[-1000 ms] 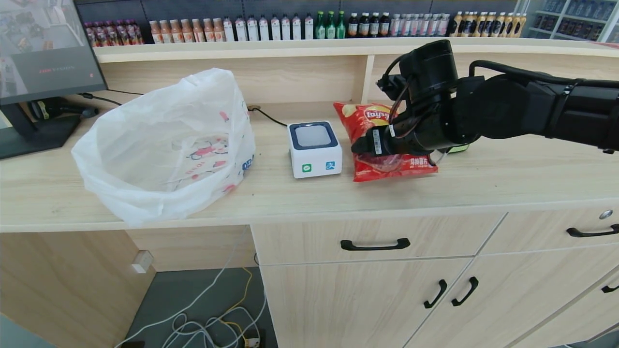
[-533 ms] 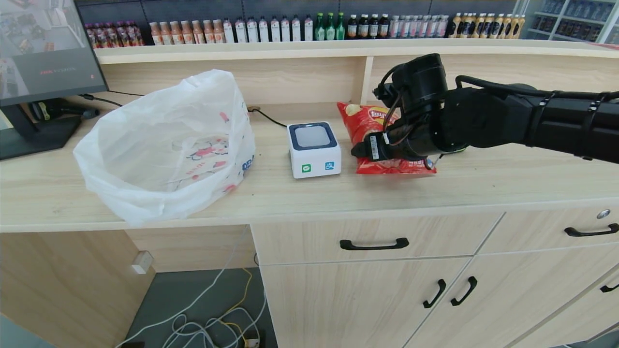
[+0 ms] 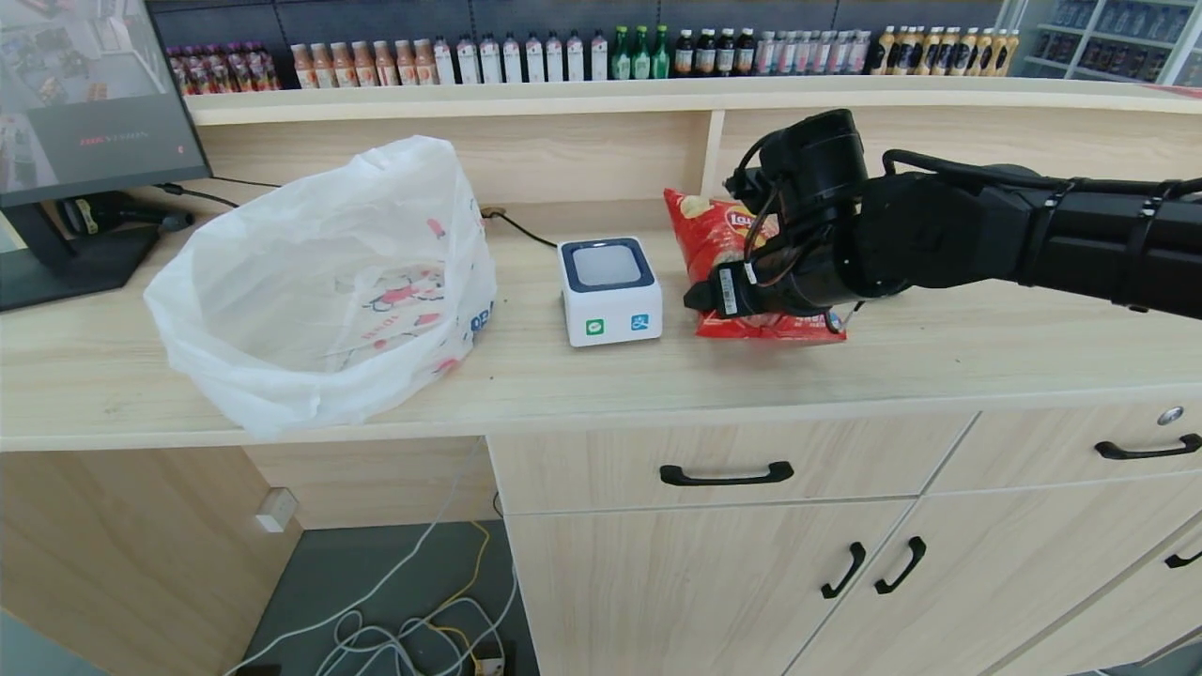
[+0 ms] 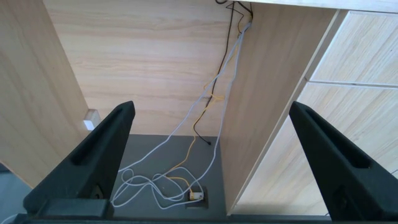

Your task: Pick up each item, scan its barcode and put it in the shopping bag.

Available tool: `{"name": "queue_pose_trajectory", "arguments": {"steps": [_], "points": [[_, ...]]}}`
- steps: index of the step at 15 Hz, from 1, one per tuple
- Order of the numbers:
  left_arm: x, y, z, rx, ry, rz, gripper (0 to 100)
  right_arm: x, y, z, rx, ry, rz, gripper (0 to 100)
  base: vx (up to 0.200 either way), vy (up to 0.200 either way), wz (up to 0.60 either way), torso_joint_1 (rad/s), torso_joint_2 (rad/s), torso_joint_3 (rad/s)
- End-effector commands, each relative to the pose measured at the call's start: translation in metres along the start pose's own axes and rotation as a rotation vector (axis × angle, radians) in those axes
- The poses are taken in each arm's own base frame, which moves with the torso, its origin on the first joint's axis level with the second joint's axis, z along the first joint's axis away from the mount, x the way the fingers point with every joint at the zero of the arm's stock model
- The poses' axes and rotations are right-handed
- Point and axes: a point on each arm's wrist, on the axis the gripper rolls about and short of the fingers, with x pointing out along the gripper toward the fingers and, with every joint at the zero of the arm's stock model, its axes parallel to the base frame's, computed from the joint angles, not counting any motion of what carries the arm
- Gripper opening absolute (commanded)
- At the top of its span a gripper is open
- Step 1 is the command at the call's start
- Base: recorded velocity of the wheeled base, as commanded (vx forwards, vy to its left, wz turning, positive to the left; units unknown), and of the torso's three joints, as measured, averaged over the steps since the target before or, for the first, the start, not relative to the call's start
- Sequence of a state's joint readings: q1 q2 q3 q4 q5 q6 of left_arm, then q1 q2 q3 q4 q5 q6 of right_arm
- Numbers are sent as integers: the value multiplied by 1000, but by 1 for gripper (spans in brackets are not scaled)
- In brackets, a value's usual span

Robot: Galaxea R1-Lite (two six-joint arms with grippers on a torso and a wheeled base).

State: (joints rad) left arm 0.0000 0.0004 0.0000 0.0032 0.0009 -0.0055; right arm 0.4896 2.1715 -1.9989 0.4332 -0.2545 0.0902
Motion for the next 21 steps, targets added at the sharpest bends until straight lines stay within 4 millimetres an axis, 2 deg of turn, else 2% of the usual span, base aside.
{"name": "queue_pose_trajectory", "arguments": {"steps": [1,3,6,12,21], "points": [[0,0,0,-1,-1,1,100,-7,2,3,0,-13,9,0,0,0,0,0,0,0],[0,0,0,-1,-1,1,100,-15,3,7,1,-30,15,0,0,0,0,0,0,0],[0,0,0,-1,-1,1,100,-50,9,13,-17,-38,44,0,0,0,0,0,0,0],[0,0,0,-1,-1,1,100,-74,23,15,-45,-47,78,0,0,0,0,0,0,0],[0,0,0,-1,-1,1,100,-82,14,19,-31,-60,68,0,0,0,0,0,0,0]]}}
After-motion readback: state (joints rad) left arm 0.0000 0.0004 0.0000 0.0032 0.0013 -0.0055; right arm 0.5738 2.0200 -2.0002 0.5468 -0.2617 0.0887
